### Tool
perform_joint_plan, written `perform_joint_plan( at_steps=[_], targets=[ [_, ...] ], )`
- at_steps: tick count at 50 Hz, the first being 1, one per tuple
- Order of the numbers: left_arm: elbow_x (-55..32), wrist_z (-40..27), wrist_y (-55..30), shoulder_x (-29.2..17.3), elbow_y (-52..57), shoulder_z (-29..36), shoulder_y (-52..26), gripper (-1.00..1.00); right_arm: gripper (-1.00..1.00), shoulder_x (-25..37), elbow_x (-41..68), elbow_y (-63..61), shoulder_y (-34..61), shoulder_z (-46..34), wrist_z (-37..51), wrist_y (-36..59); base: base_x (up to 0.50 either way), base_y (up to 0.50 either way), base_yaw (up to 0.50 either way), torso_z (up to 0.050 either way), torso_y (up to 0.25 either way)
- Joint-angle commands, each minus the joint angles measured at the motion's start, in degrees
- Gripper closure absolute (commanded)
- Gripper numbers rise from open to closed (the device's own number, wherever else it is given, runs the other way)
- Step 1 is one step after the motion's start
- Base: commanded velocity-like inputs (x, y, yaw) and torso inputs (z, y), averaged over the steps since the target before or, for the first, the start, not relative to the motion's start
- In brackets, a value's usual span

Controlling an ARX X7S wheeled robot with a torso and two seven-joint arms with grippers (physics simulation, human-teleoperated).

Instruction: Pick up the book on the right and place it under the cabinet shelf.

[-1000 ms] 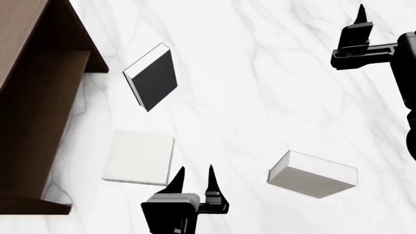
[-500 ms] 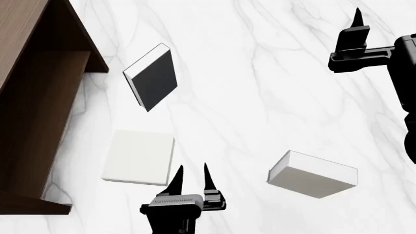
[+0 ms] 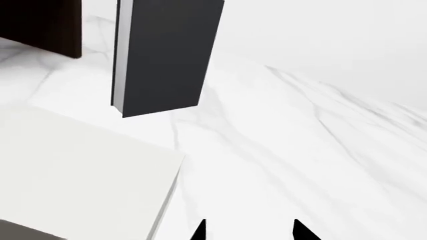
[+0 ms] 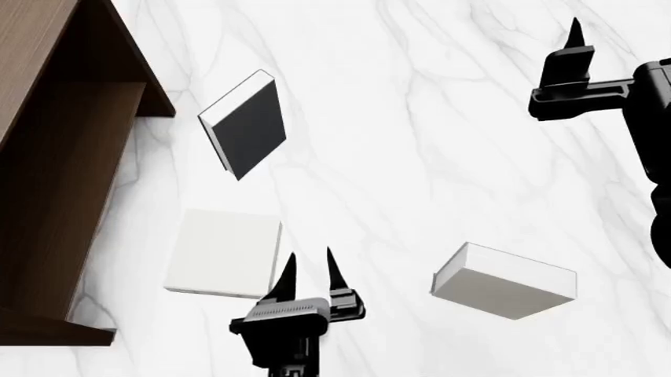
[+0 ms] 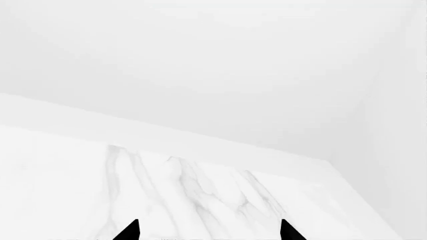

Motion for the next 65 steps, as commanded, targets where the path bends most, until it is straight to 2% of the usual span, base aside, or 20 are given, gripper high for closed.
perform_joint_plan(
  at_steps=[1, 32, 65],
  targets=[
    [-20.23, 8.41, 0.68, -0.84, -10.92, -2.89, -3.66, -1.0, -1.0, 0.23, 0.23, -0.34, 0.47, 0.03, 0.07, 0.37, 0.0, 0.0, 0.0, 0.0, 0.0],
    [-26.88, 4.71, 8.53, -1.51, -18.93, -2.84, -5.51, -1.0, -1.0, 0.49, 0.87, -1.72, 0.22, 0.49, 0.88, 1.13, 0.01, 0.0, 0.0, -0.004, -0.007],
    [-29.43, 0.13, 10.77, -4.76, -16.39, -4.69, -6.18, -1.0, -1.0, 0.83, 1.02, -2.19, -0.73, 0.78, 1.42, 1.19, 0.01, 0.0, 0.0, -0.004, -0.007]
  ],
)
